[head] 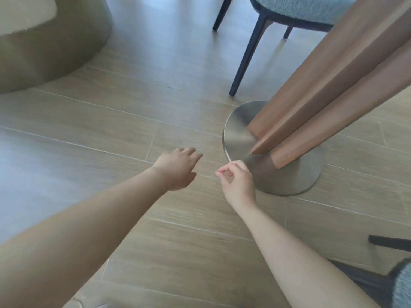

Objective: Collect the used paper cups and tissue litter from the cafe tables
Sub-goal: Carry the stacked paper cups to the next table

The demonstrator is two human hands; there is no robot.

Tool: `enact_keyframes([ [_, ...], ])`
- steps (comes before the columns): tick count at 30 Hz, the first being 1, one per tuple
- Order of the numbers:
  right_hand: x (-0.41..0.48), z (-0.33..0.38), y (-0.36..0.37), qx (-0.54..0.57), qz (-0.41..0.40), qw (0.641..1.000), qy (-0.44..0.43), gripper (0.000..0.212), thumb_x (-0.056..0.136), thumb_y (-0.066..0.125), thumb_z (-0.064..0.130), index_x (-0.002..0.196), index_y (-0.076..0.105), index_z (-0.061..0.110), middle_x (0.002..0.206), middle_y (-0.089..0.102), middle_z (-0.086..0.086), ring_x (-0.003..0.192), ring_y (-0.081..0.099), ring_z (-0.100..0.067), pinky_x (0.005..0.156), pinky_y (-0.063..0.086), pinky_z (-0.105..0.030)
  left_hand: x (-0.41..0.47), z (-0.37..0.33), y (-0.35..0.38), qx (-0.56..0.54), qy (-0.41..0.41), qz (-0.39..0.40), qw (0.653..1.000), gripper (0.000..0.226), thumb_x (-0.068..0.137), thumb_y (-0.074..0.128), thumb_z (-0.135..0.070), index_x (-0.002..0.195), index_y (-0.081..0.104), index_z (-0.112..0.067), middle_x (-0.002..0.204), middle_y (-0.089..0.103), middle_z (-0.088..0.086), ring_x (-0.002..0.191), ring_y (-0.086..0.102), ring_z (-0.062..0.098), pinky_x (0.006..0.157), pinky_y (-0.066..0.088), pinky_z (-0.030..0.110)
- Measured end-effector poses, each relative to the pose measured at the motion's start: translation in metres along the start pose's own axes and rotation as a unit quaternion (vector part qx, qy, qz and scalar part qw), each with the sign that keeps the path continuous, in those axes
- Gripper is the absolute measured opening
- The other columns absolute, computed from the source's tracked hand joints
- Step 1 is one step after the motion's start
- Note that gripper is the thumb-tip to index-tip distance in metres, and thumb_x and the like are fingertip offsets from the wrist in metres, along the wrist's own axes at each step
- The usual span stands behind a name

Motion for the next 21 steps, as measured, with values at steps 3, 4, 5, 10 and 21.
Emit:
enact_keyframes([
  [3,-0.017,0.090,-0.042,0.030,0.007,0.999,-0.017,0.005,0.077,0.072,0.014,0.076,0.067,0.016,0.090,0.055,0.003,0.074,0.053,-0.011,0.071,0.034,-0.004,-0.059,0.019,-0.084,-0.036,-0.036,-0.028,0.998,0.059,0.092,0.046,-0.035,0.143,0.021,-0.021,0.148,0.029,0.002,0.129,0.037,0.028,0.094,0.043,0.045],
  [4,-0.025,0.121,-0.060,0.040,0.006,0.999,-0.021,0.006,0.077,0.072,0.014,0.076,0.067,0.017,0.089,0.054,0.004,0.074,0.054,-0.011,0.071,0.032,-0.001,-0.081,0.022,-0.114,-0.049,-0.046,-0.035,0.997,0.060,0.092,0.047,-0.034,0.144,0.020,-0.021,0.148,0.029,0.002,0.129,0.037,0.028,0.095,0.043,0.045],
  [5,-0.033,0.153,-0.079,0.049,0.005,0.998,-0.027,0.007,0.076,0.072,0.013,0.075,0.067,0.018,0.089,0.055,0.004,0.074,0.055,-0.010,0.072,0.031,0.000,-0.102,0.024,-0.145,-0.062,-0.055,-0.042,0.996,0.061,0.092,0.048,-0.033,0.144,0.019,-0.022,0.148,0.029,0.002,0.129,0.037,0.028,0.096,0.043,0.045],
  [10,-0.072,0.307,-0.200,0.110,-0.011,0.993,-0.042,0.012,0.075,0.074,0.015,0.073,0.065,0.022,0.088,0.056,0.007,0.074,0.054,0.000,0.065,0.044,-0.014,-0.205,0.007,-0.309,-0.088,-0.047,-0.077,0.992,0.053,0.092,0.047,-0.032,0.141,0.028,-0.025,0.145,0.035,-0.003,0.125,0.043,0.024,0.093,0.045,0.038],
  [21,-0.068,0.450,-0.461,0.104,-0.141,0.984,-0.014,0.014,0.073,0.077,0.019,0.068,0.065,0.023,0.081,0.055,0.014,0.073,0.056,0.001,0.063,0.040,-0.011,-0.264,-0.095,-0.591,-0.066,0.068,-0.115,0.989,0.045,0.091,0.046,-0.031,0.135,0.037,-0.029,0.135,0.046,-0.006,0.119,0.049,0.022,0.088,0.047,0.036],
])
Point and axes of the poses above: each hand's wrist, its own x-axis towards the middle knuckle, its own y-axis out of the palm, z = x × y, the point moved 9 cm from there along x, towards the middle knuckle
